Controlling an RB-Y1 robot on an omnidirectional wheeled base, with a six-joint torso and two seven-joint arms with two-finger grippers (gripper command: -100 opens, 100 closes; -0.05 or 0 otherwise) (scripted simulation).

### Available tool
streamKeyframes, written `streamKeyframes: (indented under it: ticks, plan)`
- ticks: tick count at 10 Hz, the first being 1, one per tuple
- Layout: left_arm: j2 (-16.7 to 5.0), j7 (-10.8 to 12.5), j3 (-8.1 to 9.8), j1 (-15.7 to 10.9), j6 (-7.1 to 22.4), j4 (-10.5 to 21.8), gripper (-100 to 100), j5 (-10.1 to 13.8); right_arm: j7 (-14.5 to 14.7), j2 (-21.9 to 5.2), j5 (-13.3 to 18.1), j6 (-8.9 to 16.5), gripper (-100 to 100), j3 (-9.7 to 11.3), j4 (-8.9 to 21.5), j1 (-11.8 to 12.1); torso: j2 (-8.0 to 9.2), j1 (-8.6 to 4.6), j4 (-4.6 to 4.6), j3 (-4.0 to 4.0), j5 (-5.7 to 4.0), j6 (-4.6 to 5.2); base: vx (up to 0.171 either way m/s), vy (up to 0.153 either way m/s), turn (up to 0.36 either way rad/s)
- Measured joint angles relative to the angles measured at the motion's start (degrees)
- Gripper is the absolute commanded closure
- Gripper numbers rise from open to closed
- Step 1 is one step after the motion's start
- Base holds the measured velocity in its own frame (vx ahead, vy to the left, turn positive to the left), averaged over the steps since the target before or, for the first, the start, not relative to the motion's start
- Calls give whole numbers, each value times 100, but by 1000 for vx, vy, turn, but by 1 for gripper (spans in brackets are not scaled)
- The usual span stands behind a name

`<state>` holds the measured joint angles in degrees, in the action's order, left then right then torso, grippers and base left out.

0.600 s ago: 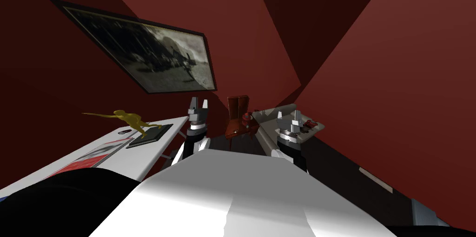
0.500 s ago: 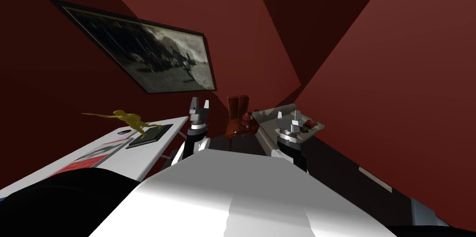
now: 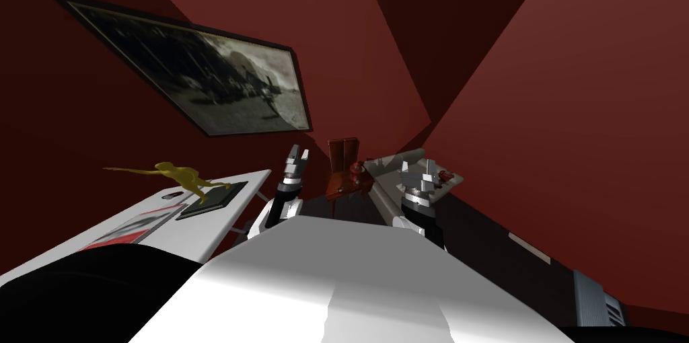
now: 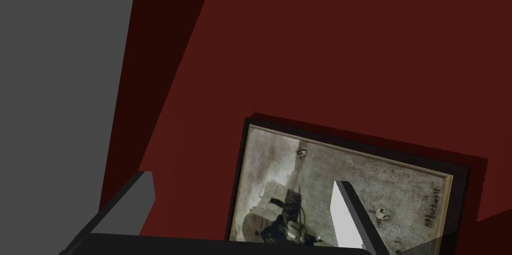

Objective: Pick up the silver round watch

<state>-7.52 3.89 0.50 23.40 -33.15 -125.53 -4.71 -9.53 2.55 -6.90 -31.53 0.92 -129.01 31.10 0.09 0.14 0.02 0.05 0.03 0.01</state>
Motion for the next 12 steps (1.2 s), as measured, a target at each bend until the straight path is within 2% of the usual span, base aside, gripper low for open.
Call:
streamKeyframes:
  ticks: [2, 4, 7, 9, 12]
  plan:
    - [-118, -25, -9, -196, 239, 379, -100, 22, 0, 0, 0, 0, 0, 0, 0, 0, -1, 6, 0, 0, 1, 0, -24, 41, -58]
    - [-162, -44, -9, -355, 492, 623, -100, 33, 0, 0, 0, 0, 0, 0, 0, 0, -2, -3, 0, -1, 0, 0, -22, 22, -50]
    - [-254, -24, 55, -473, 630, 1027, -100, 95, 0, 0, 0, 0, 0, 0, 0, 1, -3, -2, 0, -1, 0, -2, -24, 26, -61]
    - [-266, -35, 60, -591, 821, 1254, -100, 114, 0, 0, 0, 0, 0, 0, 0, 1, -1, -2, 0, 0, -1, -2, -29, 35, -51]
    - [-287, -42, 103, -825, 1045, 1758, -100, 162, 0, 0, 0, 0, 0, 0, 0, 0, -2, 0, 0, -1, 0, -1, -23, 21, -64]
